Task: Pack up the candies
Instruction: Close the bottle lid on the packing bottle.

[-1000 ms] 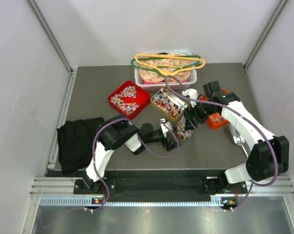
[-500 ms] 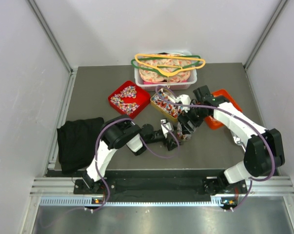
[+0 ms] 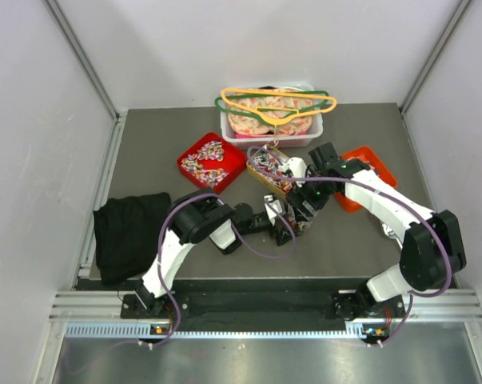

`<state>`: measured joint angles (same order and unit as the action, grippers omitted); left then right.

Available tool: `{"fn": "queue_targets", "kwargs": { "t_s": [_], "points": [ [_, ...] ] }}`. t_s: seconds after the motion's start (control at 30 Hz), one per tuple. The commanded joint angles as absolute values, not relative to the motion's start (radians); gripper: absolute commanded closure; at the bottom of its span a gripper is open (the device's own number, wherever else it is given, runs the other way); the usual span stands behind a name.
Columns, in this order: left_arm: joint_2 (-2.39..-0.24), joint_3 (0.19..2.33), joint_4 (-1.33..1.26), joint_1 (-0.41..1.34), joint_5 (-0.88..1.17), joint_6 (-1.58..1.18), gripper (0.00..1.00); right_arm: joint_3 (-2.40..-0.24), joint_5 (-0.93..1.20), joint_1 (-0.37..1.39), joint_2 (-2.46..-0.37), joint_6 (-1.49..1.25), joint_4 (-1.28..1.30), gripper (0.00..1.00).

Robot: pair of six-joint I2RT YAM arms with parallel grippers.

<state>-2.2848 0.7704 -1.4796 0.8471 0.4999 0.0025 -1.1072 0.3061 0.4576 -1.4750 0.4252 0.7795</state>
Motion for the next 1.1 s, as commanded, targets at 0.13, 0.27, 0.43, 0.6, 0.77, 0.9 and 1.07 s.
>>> {"fn": "queue_targets", "kwargs": {
  "t_s": [0.13,0.27,0.43,0.6,0.77,0.9,1.07],
  "points": [
    [-2.339,0.782,-1.68,0.853,0.469,-0.029,0.01,-1.088,0.27,0.502,-1.499,0.426,0.715,0.32],
    [-2.345,0.785,-1.698,0.853,0.482,-0.051,0.01,-1.092,0.262,0.514,-1.517,0.423,0.712,0.32],
    [-2.35,0.785,-1.7,0.853,0.48,-0.049,0.01,-1.083,0.23,0.528,-1.537,0.419,0.698,0.31],
    [-2.352,0.795,-1.7,0.853,0.476,-0.058,0.01,-1.072,0.239,0.528,-1.54,0.4,0.684,0.3],
    [-2.359,0.798,-1.7,0.853,0.457,-0.064,0.01,-1.078,0.27,0.528,-1.545,0.373,0.686,0.3],
    [-2.362,0.801,-1.7,0.853,0.462,-0.072,0.01,-1.077,0.294,0.528,-1.549,0.359,0.683,0.28],
    [-2.373,0.805,-1.7,0.853,0.465,-0.078,0.01,-1.077,0.308,0.526,-1.546,0.347,0.686,0.25]
  ]
}}
